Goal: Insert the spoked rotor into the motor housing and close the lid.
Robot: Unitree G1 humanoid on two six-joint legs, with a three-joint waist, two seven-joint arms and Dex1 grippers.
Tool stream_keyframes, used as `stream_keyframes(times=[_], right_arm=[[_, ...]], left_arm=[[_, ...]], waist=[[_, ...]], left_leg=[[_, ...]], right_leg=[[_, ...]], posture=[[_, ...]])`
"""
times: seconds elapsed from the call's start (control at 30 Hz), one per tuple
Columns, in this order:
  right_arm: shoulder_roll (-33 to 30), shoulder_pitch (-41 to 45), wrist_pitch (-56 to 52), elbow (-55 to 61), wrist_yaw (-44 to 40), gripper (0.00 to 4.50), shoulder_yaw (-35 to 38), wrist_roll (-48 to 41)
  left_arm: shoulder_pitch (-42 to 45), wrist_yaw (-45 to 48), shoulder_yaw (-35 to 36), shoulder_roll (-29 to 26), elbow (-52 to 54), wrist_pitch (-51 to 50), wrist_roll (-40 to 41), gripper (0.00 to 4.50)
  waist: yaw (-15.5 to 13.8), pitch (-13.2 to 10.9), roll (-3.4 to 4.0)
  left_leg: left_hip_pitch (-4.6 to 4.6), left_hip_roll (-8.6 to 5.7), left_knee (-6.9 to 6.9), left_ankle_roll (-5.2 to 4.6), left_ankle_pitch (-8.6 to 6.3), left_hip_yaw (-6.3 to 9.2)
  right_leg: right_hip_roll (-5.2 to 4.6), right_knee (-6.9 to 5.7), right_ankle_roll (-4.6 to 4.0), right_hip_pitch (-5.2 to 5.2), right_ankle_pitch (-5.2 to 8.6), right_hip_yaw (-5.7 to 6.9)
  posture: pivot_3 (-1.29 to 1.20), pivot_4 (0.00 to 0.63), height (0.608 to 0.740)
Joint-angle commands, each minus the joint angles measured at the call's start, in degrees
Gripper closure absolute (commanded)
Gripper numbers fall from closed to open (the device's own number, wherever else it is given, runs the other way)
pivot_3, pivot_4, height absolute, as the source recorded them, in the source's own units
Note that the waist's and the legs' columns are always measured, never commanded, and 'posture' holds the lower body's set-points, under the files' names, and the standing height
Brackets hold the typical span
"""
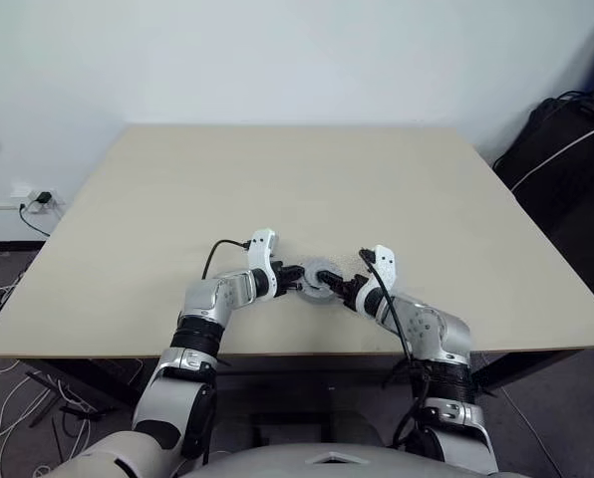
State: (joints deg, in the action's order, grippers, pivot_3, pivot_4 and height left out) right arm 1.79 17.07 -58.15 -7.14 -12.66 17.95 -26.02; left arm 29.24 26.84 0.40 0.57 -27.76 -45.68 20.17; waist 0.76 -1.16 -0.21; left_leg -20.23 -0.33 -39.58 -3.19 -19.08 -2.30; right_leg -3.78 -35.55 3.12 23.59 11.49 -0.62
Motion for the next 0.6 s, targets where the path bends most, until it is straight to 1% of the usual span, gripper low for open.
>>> stream_keyframes(times=[0.03, 0.17, 0.27, 0.4, 0.5, 0.6], right_arm=[[1.09, 2.26, -2.09, -1.89, 0.78, 0.03, 2.15, -3.58], [2.57, 3.99, -6.59, -5.48, 0.02, 0.03, 8.17, -10.30], [2.64, 4.49, -9.41, -7.64, -1.87, 0.03, 11.02, -14.70], [2.61, 3.77, -11.96, -7.92, -4.20, 0.03, 11.22, -18.03], [2.89, 2.46, -12.11, -7.81, -5.09, 0.03, 9.74, -17.77], [3.91, 1.68, -11.95, -7.98, -5.19, 0.03, 9.96, -18.26]], left_arm=[[-0.63, 0.06, -1.49, 0.22, 0.54, -0.80, -0.73, 4.50], [-0.85, -0.02, -1.53, 0.16, 0.93, -0.93, -0.73, 4.50], [-0.95, 0.00, -1.67, 0.16, 1.06, -0.98, -0.78, 4.50], [-0.97, 0.10, -1.82, 0.21, 1.12, -1.02, -0.99, 4.50], [-1.00, 0.19, -1.77, 0.30, 1.23, -1.07, -1.24, 4.50], [-1.10, 0.20, -1.77, 0.30, 1.31, -1.07, -1.35, 4.50]], waist=[[0.05, 0.01, 0.02], [0.27, 0.03, 0.05], [0.64, 0.07, 0.10], [1.03, 0.10, 0.18], [1.29, 0.11, 0.19], [1.34, 0.11, 0.19]], left_leg=[[0.01, 0.00, 0.00, -0.01, 0.00, 0.00], [0.01, 0.03, 0.00, -0.07, -0.04, 0.01], [0.01, 0.04, 0.02, -0.08, -0.05, 0.02], [0.01, 0.05, 0.04, -0.09, -0.06, 0.02], [0.01, 0.04, 0.04, -0.09, -0.06, 0.02], [0.02, 0.04, 0.04, -0.10, -0.06, 0.02]], right_leg=[[-0.01, 0.00, 0.00, 0.00, 0.00, 0.00], [0.00, -0.03, 0.00, 0.01, 0.00, 0.02], [0.00, -0.04, 0.04, 0.02, -0.02, 0.03], [0.00, -0.05, 0.04, 0.02, -0.02, 0.02], [0.01, -0.08, 0.06, 0.03, -0.03, 0.02], [0.02, -0.08, 0.13, 0.03, -0.07, 0.02]], posture=[[0.00, 0.000, 0.740], [0.00, 0.000, 0.740], [0.00, 0.000, 0.740], [0.00, 0.000, 0.740], [0.00, 0.000, 0.740], [0.00, 0.000, 0.740]])
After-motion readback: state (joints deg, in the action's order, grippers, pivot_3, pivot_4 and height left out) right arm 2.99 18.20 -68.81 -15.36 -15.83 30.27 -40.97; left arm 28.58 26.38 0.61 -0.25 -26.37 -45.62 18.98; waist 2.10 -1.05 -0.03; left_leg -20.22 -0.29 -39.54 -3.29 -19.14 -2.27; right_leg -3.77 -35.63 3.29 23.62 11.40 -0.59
